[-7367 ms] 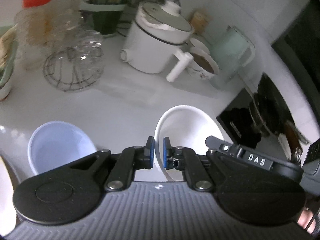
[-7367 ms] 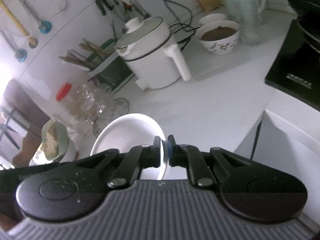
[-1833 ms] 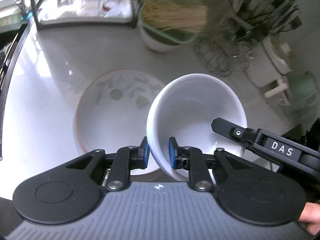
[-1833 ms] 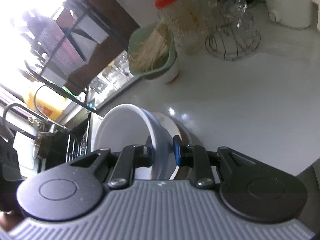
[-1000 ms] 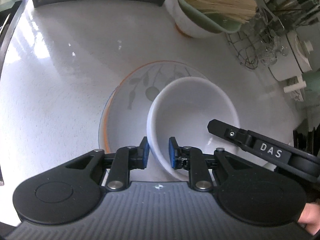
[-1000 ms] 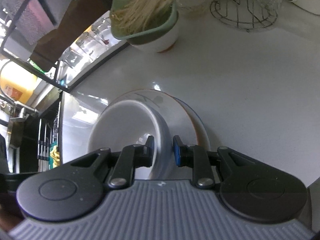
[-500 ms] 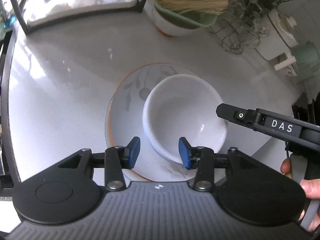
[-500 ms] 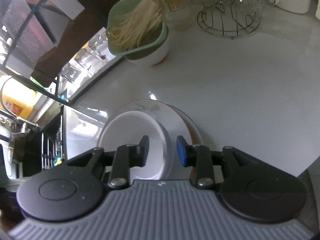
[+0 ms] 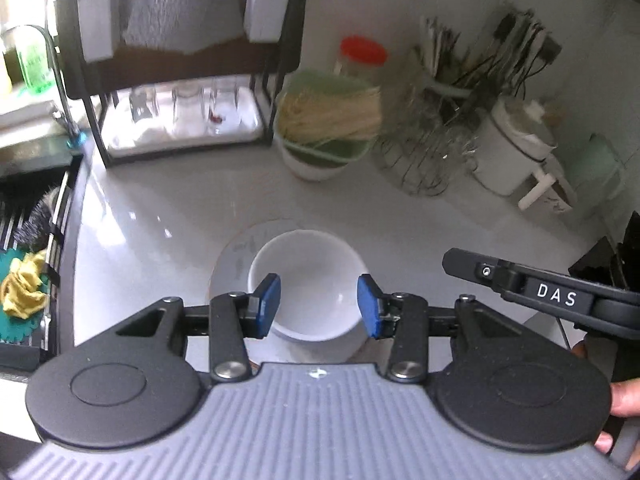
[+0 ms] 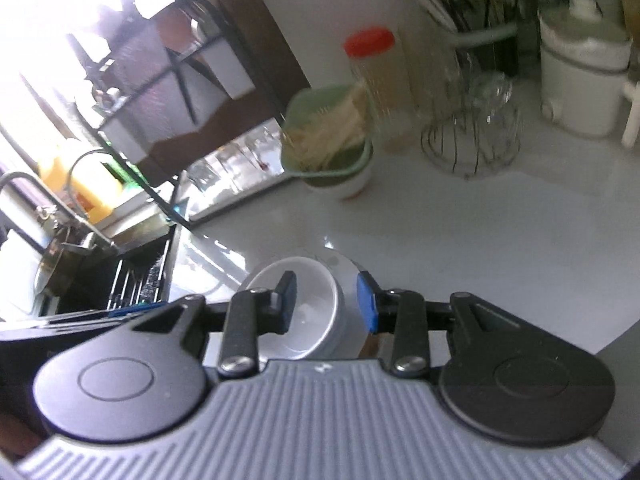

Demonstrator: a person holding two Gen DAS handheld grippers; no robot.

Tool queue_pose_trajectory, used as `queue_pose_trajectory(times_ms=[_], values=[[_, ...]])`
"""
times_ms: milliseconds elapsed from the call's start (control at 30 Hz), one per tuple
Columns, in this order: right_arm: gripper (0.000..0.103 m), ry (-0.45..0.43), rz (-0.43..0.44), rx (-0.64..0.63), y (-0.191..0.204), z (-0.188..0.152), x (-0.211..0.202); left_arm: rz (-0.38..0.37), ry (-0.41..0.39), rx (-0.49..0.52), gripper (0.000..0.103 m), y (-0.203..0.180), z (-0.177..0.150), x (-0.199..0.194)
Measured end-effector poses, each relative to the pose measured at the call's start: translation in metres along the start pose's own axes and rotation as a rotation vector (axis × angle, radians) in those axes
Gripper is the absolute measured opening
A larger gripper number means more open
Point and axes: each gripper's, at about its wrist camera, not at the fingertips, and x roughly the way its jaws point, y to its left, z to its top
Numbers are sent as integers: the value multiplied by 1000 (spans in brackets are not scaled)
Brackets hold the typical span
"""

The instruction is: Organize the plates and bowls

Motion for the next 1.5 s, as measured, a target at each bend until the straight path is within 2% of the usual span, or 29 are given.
queue_pose_trajectory(times_ms=[300, 367, 433, 500, 533, 567, 600, 667, 800, 1033, 1267, 1500], values=[[37, -139, 40, -70, -3, -9, -73, 35, -132, -1, 48, -32, -31, -68], [37, -169, 49, -87, -3, -14, -88, 54, -159, -6, 54, -38, -40, -83], [45, -190, 50, -98, -4, -18, -99, 61, -185, -12, 59, -44, -51, -97], [61, -217, 60, -110, -7, -23, -110, 64, -206, -5, 64, -50, -60, -108], [67, -227, 61, -117, -8, -26, -115, 76, -229, -3, 67, -54, -67, -115], [77, -236, 59, -124, -10, -29, -119, 97, -255, -1, 72, -58, -73, -122], [84, -247, 52, -132, -12, -33, -125, 111, -275, 6, 75, -62, -78, -128], [84, -268, 41, -143, -17, -40, -135, 123, -293, 25, 82, -71, -87, -137], [84, -265, 42, -143, -29, -54, -148, 134, -298, 26, 84, -86, -107, -148], [86, -283, 54, -166, -44, -79, -167, 137, -269, 13, 97, -104, -138, -151], [86, -273, 57, -170, -53, -90, -175, 174, -248, 7, 99, -109, -153, -147], [86, -260, 36, -198, -55, -106, -179, 168, -236, -8, 99, -116, -164, -144]])
